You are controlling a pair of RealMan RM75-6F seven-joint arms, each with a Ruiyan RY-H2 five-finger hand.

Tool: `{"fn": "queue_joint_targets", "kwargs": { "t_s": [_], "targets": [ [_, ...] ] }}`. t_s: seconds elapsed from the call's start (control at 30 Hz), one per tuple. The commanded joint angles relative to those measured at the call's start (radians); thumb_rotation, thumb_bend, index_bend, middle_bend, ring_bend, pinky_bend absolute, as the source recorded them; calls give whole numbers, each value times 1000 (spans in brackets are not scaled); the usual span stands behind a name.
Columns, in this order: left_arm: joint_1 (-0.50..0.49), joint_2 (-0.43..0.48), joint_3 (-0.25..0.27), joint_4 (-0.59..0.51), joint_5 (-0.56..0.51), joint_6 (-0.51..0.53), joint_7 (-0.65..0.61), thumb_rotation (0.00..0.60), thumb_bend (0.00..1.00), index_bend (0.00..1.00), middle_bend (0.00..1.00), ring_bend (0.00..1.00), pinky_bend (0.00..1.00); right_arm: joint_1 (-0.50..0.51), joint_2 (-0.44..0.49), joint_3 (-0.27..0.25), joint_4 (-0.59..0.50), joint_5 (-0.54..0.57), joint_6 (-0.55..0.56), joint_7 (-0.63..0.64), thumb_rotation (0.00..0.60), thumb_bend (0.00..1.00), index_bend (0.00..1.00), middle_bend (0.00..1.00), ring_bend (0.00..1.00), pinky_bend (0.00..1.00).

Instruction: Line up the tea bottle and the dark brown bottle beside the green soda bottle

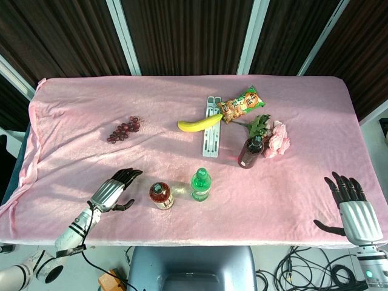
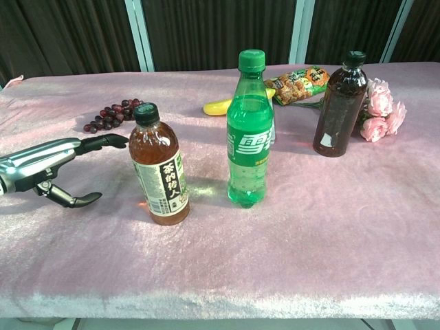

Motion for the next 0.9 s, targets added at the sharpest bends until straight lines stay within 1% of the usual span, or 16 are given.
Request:
{"fn": "queue_joint_targets", "kwargs": {
  "t_s": [0.03, 0.27, 0.37, 0.43, 0.5, 0.6, 0.77, 0.83, 0.9],
  "targets": [
    [-1, -1, 2, -9, -8, 4, 12, 600, 373, 0, 73, 8, 80, -3, 3, 0, 1, 1, 3, 9, 600, 201, 0, 0, 0, 0],
    [7, 12, 18, -39, -2, 34, -6, 600, 373, 0, 70, 8, 82, -2, 3, -3, 7, -11, 5, 15, 600, 201, 0, 0, 0, 0],
    [15, 29, 18, -39, 2, 62, -32, 600, 373, 0, 53, 9, 86, 0, 5, -14, 7, -30, -2, 9, 600, 201, 0, 0, 0, 0],
    [24, 49, 32, -46, 15, 82, -55, 600, 373, 0, 33, 8, 86, 0, 9, -21, 9, -40, -4, 5, 600, 201, 0, 0, 0, 0],
    [40, 77, 55, -58, 37, 110, -107, 600, 370, 0, 18, 5, 85, 2, 9, -25, 8, -45, -9, 1, 600, 201, 0, 0, 0, 0],
    [51, 97, 91, -73, 67, 131, -210, 600, 339, 0, 2, 0, 83, 4, 8, -26, 8, -41, -17, -7, 600, 201, 0, 0, 0, 0],
    [22, 76, 130, -78, 145, 159, -449, 600, 299, 0, 0, 0, 73, 2, 14, -35, 1, -56, -15, -4, 600, 201, 0, 0, 0, 0],
    [17, 53, 126, -54, 164, 187, -482, 600, 287, 0, 0, 0, 64, 1, 20, -40, -1, -66, -11, 8, 600, 201, 0, 0, 0, 0],
    [19, 11, 109, -26, 165, 222, -483, 600, 280, 0, 0, 0, 50, -2, 25, -39, 2, -67, -4, 22, 600, 201, 0, 0, 0, 0]
  ]
}}
